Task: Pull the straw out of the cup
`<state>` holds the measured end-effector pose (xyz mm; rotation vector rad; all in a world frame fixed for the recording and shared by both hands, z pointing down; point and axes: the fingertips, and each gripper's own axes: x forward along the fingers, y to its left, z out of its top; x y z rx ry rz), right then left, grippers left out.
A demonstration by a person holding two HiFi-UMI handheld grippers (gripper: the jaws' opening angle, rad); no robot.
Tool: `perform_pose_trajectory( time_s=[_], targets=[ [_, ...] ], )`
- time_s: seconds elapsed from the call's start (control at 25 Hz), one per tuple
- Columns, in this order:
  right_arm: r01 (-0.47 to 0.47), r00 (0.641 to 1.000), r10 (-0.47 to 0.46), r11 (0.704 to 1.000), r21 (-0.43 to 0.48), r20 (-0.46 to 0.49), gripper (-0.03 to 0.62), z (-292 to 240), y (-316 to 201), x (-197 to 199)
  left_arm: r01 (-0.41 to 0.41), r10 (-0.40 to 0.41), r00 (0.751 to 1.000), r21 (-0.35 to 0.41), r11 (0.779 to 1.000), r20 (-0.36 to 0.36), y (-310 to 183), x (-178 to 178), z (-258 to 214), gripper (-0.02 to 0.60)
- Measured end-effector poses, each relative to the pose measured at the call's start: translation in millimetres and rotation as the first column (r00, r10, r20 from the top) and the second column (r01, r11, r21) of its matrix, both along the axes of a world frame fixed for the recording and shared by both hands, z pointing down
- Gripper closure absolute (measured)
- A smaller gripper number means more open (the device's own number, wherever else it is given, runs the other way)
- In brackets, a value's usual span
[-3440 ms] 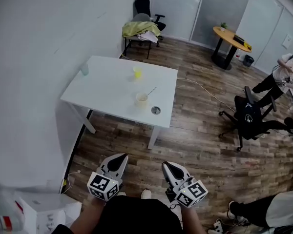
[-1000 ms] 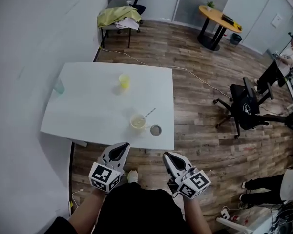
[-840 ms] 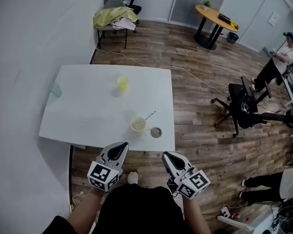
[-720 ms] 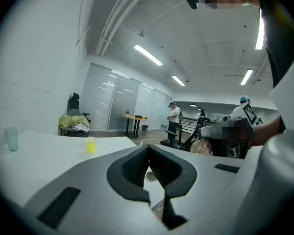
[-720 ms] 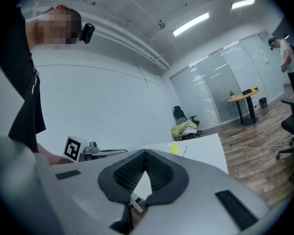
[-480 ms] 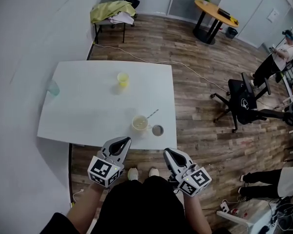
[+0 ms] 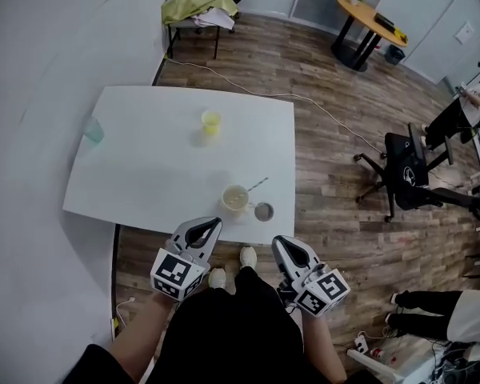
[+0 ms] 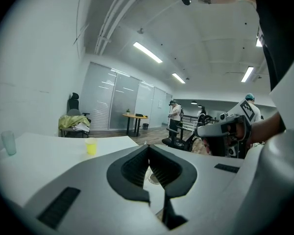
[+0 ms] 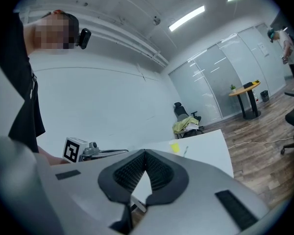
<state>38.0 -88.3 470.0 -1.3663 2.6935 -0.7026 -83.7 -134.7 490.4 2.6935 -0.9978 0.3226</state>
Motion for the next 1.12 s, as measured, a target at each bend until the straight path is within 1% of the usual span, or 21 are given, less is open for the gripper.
perform_pose_trajectory(
  time_s=[0.36,0.52,0.68,0.92,1.12],
  targets=[
    [0.110,0.994,-0.110,0.994,0.004,-0.024,0.577,2,-34,4,0.017,-0.019,0.996,0.029,0.999,0.082,-23,34,6,0.566],
    [0.147,0.989,-0.148,0.989,-0.010,-0.032,0.577,7,-48,12,0.019,-0.022,0.992,0.023,1.000,0.122,-39,48,18,0.566],
    [0.178,0.982,-0.179,0.984,-0.021,-0.062,0.577,15,-62,20,0.012,-0.014,0.987,0.011,1.000,0.162,-52,62,31,0.565],
    [0.192,0.979,-0.194,0.981,-0.034,-0.066,0.577,21,-77,35,0.010,-0.008,0.981,-0.011,1.000,0.193,-70,79,49,0.541],
    [0.186,0.980,-0.189,0.981,-0.051,-0.066,0.577,27,-85,47,-0.014,0.024,0.971,-0.044,0.999,0.236,-77,90,67,0.486]
  ],
)
